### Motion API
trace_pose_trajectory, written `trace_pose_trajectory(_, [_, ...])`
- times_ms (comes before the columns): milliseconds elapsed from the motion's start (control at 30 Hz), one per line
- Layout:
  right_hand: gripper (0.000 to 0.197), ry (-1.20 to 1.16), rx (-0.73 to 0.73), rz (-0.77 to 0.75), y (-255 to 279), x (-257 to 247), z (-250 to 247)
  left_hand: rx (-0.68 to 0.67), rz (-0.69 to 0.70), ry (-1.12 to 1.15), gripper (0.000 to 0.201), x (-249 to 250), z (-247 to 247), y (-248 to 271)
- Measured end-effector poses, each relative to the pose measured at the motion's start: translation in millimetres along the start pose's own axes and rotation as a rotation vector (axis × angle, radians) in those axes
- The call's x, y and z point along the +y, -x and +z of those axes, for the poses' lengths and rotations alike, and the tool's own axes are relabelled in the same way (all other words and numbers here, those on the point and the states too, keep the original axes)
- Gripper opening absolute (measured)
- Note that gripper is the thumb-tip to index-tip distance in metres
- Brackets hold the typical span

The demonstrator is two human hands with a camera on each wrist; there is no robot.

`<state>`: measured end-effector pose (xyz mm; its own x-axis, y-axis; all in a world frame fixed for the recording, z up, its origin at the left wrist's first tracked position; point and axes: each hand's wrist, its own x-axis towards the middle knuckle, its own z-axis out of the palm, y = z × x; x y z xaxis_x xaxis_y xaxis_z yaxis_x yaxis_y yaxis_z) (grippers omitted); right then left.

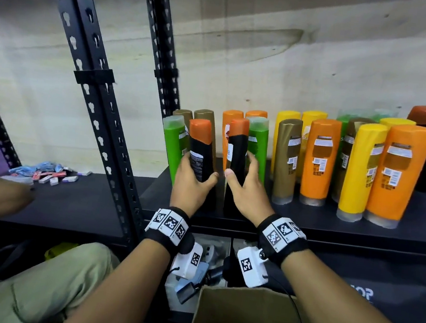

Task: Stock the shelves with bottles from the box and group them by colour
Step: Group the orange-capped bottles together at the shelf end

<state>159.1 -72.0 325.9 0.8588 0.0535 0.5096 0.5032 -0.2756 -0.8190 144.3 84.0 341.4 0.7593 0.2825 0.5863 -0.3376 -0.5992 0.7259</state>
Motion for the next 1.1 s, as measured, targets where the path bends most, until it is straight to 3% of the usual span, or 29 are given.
trace_pose_trajectory(467, [0.059, -0.031, 0.072, -0.058, 32.0, -24.7, -92.9, -0.062, 0.049, 0.153, 0.069, 66.5, 36.4, 33.5])
trace_pose_trajectory(567, [0.062, -0.005, 0.097, -0.049, 40.1, -29.2, -118.1, -0.099, 0.081, 0.175, 0.060, 87.2, 46.5, 38.9])
trace_pose_trajectory(1100, [0.056, 0.107, 0.317, -0.048, 82.0, -41.9, -262.1, -0.299, 0.206, 0.347, 0.066, 198.5, 131.7, 76.0])
